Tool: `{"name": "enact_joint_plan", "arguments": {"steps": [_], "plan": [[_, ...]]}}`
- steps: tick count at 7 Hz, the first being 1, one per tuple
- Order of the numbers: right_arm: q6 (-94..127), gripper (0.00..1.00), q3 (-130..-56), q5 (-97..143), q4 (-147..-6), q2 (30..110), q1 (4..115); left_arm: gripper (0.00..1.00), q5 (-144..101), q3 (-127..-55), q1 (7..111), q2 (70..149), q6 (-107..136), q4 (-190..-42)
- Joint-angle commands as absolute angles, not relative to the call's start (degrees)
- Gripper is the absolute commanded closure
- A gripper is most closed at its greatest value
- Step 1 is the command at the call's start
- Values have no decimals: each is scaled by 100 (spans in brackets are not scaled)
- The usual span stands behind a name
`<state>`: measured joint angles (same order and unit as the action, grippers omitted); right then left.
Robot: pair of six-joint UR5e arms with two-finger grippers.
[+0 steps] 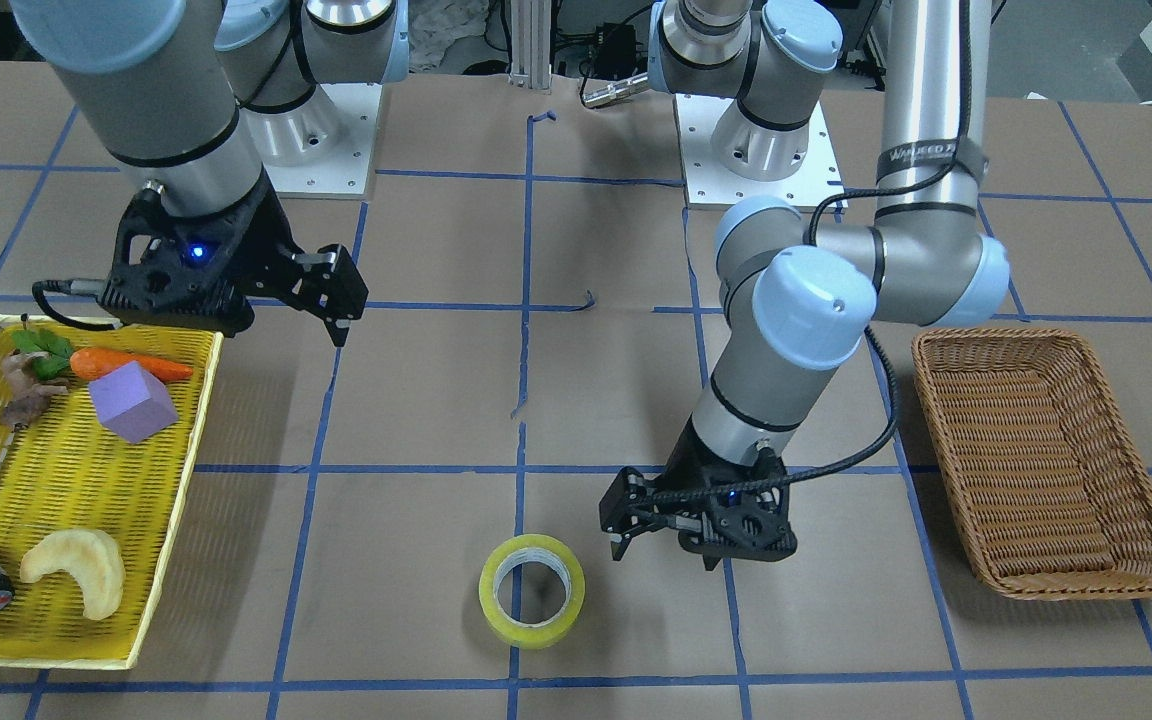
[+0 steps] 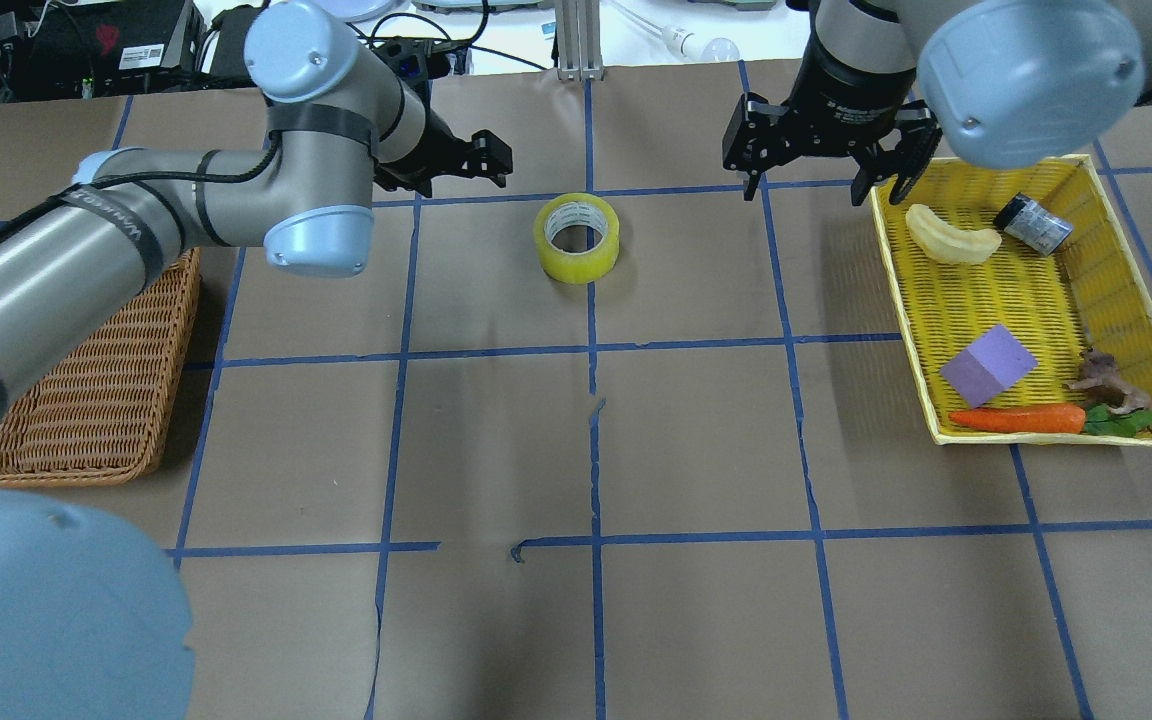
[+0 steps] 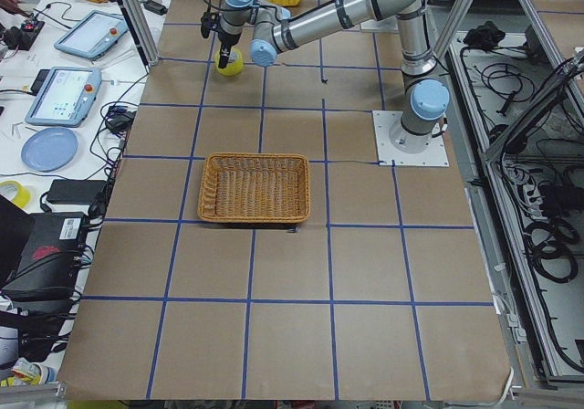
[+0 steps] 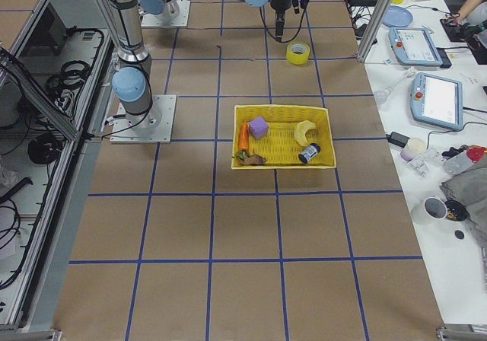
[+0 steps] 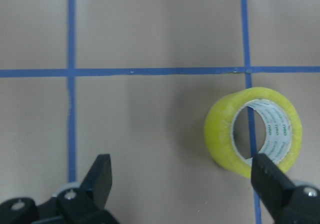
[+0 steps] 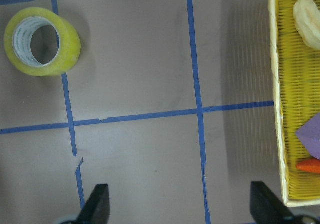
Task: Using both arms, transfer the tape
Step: 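Grasp the tape roll with the left gripper while the right arm withdraws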
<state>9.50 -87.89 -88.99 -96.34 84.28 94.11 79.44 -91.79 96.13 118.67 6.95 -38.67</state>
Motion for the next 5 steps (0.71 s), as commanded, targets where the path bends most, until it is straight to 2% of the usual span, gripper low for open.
{"name": "enact_joint_plan", "arguments": {"steps": [1, 3, 5], "plan": [[940, 0, -8877, -8938, -9396, 8683, 9422, 0, 7945, -8912, 9948, 12566, 826, -3439], [897, 0, -8851, -8912, -9491, 8684, 9404, 0, 7945, -8912, 10124, 12945, 835, -3191], [870, 0, -8781, -8938, -9501, 8666, 9378, 99, 7937, -8947, 10143, 12911, 826, -3295]]}}
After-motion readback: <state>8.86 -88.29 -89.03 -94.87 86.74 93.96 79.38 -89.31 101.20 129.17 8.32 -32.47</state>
